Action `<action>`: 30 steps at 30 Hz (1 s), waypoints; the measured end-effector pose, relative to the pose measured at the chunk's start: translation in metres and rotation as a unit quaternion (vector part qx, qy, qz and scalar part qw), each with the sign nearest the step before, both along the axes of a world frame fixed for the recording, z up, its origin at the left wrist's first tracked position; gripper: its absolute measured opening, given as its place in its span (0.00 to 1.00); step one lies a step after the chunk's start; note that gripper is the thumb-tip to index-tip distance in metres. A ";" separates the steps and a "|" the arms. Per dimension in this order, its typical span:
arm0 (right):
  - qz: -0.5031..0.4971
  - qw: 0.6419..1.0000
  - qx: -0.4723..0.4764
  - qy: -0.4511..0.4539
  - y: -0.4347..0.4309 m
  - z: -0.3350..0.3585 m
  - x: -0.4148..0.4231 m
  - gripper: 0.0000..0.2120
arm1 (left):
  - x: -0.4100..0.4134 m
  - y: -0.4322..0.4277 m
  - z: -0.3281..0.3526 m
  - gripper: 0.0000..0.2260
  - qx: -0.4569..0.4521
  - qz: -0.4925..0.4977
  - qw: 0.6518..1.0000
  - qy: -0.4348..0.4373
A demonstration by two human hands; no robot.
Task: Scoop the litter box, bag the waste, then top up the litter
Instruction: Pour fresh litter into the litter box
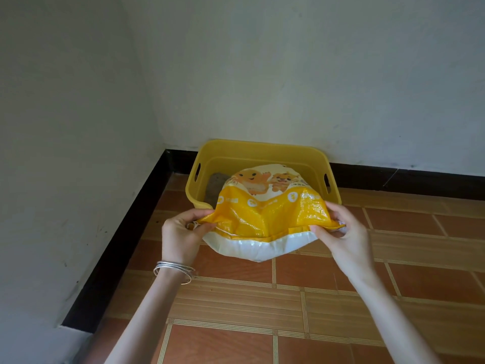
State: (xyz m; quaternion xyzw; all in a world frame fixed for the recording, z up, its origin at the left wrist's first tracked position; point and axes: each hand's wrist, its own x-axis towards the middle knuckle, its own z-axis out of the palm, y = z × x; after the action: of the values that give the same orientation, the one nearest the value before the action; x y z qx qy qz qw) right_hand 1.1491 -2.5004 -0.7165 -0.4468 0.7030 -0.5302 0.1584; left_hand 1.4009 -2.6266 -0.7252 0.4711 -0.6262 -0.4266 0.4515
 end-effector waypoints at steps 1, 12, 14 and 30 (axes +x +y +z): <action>0.001 1.000 -0.003 0.004 0.000 0.001 0.000 0.23 | 0.000 0.000 0.001 0.16 -0.001 0.000 1.000 0.001; 0.016 1.000 0.021 -0.016 0.031 -0.037 0.015 0.25 | 0.016 0.036 -0.044 0.19 0.028 0.005 1.000 -0.008; 0.013 0.999 0.038 -0.024 0.038 -0.047 0.016 0.24 | 0.018 0.039 -0.054 0.22 0.039 -0.006 0.999 -0.031; 0.082 0.963 0.235 -0.104 0.063 -0.097 0.001 0.22 | -0.023 0.011 -0.060 0.09 0.207 0.011 0.975 -0.083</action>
State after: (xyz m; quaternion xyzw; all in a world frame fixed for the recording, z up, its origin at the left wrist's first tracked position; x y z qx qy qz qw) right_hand 1.1498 -2.4378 -0.8133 -0.3958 0.7482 -0.3789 0.3742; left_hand 1.3780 -2.6161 -0.7853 0.5954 -0.5544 -0.5010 0.2952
